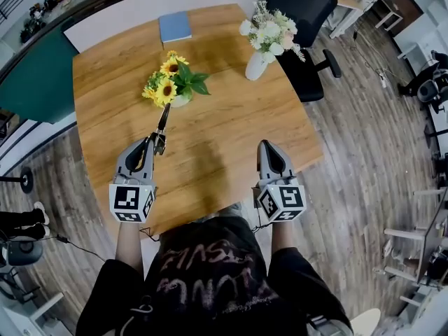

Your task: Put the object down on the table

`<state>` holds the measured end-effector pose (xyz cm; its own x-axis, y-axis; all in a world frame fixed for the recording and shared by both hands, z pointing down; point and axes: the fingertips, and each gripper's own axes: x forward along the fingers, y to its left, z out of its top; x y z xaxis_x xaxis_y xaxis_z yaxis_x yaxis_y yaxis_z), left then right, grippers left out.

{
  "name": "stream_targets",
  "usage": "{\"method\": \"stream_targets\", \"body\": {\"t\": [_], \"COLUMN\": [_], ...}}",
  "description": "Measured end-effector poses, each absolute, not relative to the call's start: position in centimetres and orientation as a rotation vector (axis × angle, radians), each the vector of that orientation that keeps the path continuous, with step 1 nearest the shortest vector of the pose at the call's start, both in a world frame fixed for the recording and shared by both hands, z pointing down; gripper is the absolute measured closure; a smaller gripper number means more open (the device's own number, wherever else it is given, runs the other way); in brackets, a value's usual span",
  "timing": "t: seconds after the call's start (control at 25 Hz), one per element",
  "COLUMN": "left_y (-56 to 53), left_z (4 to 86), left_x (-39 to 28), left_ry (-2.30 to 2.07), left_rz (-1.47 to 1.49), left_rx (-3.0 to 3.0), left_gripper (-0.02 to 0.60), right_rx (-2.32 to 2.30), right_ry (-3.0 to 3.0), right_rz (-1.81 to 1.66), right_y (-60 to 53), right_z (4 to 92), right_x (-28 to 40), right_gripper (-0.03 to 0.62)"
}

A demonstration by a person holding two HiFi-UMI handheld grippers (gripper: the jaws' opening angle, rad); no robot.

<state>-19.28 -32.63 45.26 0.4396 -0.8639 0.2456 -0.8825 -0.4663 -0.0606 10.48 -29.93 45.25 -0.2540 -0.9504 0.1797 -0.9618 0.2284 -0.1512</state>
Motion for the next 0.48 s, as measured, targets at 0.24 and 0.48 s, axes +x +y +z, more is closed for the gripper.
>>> {"method": "stream_targets", "body": {"t": [0.24,0.48], "left_y": [-33.7,-34.6], "left_z": [45.9,45.9], "left_x": [-18.4,-16.4], "left_ry": [-1.64,-1.645], "left_rz": [0.476,0.602], "left_rx": [2.594,2.66], "left_gripper": [0.56,0.56], "right_rx": [1.824,1.803], "right_ry": [-2.455,-2.472], "right_rz": [0.354,0.379], "right_y": [-32.1,-33.0], "right_z": [45.7,46.2], "right_x": [11.0,11.7], "right_gripper": [0.588,0.588]}}
